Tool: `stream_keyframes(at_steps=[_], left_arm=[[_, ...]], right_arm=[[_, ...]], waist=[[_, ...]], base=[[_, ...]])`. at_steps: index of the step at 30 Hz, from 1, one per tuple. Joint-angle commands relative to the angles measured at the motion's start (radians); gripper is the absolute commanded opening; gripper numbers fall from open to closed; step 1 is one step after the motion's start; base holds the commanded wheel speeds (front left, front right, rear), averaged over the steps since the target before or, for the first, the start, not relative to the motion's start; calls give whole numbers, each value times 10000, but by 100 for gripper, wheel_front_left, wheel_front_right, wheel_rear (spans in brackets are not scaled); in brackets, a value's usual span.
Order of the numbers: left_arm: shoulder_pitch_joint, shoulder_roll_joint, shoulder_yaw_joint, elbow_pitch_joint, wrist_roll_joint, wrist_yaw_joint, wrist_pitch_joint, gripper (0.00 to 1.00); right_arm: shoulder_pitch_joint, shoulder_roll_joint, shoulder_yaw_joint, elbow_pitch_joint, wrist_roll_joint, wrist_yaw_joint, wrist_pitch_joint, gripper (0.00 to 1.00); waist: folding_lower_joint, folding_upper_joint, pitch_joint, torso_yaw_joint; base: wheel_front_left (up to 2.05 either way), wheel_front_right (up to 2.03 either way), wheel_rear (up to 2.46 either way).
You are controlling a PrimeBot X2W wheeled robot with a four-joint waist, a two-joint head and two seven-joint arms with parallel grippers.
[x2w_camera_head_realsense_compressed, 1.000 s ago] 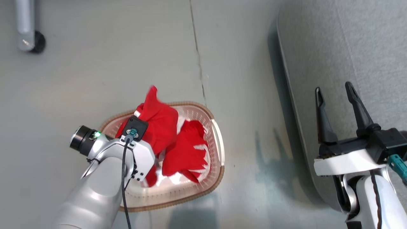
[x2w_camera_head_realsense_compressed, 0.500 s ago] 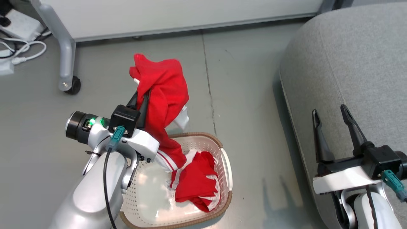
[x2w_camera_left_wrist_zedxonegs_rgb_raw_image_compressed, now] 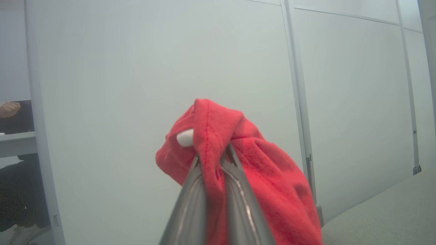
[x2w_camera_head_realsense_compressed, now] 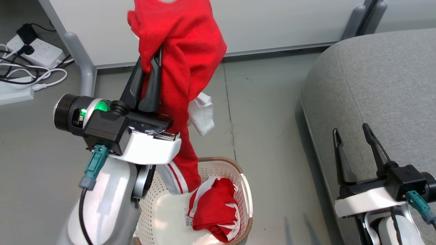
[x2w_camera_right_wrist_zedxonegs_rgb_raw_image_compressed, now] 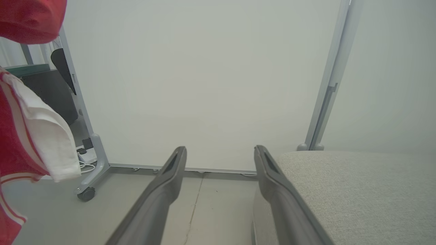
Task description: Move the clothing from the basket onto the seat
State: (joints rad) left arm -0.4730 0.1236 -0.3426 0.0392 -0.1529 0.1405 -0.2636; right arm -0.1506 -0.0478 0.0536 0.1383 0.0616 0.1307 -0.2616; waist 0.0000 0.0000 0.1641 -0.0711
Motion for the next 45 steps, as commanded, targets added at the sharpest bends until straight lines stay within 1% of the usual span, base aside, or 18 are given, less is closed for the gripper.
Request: stream_keyframes(at_steps=[1,8,11,16,20,24,29,37,38,40,42,43,45], left_arm=[[120,-29,127,-230,6,-89,-15,0],[-41,-484,302,-1444,-41,-546,-15,0],[-154,-638,3,-1654,-302,-790,-15,0],[-277,-708,-775,-1656,-560,-972,-15,0],[-258,-711,-1335,-1672,-914,-750,-15,0],[-290,-715,-1575,-1620,-971,-555,-16,0],[-272,-718,-1596,-1608,-1060,-449,-16,0],[-227,-718,-1466,-1642,-1047,-427,-16,0],[-215,-721,-1447,-1640,-1038,-431,-16,0],[-184,-721,-1420,-1610,-1063,-439,-16,0],[-164,-720,-1385,-1589,-1127,-447,-16,0],[-164,-720,-1385,-1589,-1127,-447,-16,0],[-153,-723,-1350,-1555,-1145,-473,-16,0]], right_arm=[[114,-54,7,-21,-5,2,-53,100],[165,-54,33,51,-5,2,-53,100],[261,-54,40,56,21,2,-53,100],[341,-53,82,107,81,2,-53,100],[346,-54,110,120,111,2,-53,100],[296,-54,97,125,148,2,-53,100],[376,-54,78,137,169,2,-53,100],[327,-54,21,103,261,2,-53,100],[278,-56,129,81,69,3,-53,100],[200,-146,461,-38,149,3,-53,100],[192,-479,966,-252,292,2,-53,100],[192,-479,966,-252,292,2,-53,100],[207,-822,1625,-641,602,2,-53,100]], waist=[[0,0,-36,13],[0,0,-249,-4],[0,0,-358,-18],[0,0,-440,-97],[0,0,-460,-163],[0,0,-455,-211],[0,0,-520,-218],[0,0,-543,-212],[0,0,-538,-211],[0,0,-524,-210],[0,0,-520,-206],[0,0,-520,-206],[0,0,-524,-204]], base=[[0,0,0],[0,0,0],[0,0,0],[0,0,0],[0,0,0],[0,0,0],[0,0,0],[0,0,0],[0,0,0],[0,0,0],[0,0,0],[0,0,0],[0,0,0]])
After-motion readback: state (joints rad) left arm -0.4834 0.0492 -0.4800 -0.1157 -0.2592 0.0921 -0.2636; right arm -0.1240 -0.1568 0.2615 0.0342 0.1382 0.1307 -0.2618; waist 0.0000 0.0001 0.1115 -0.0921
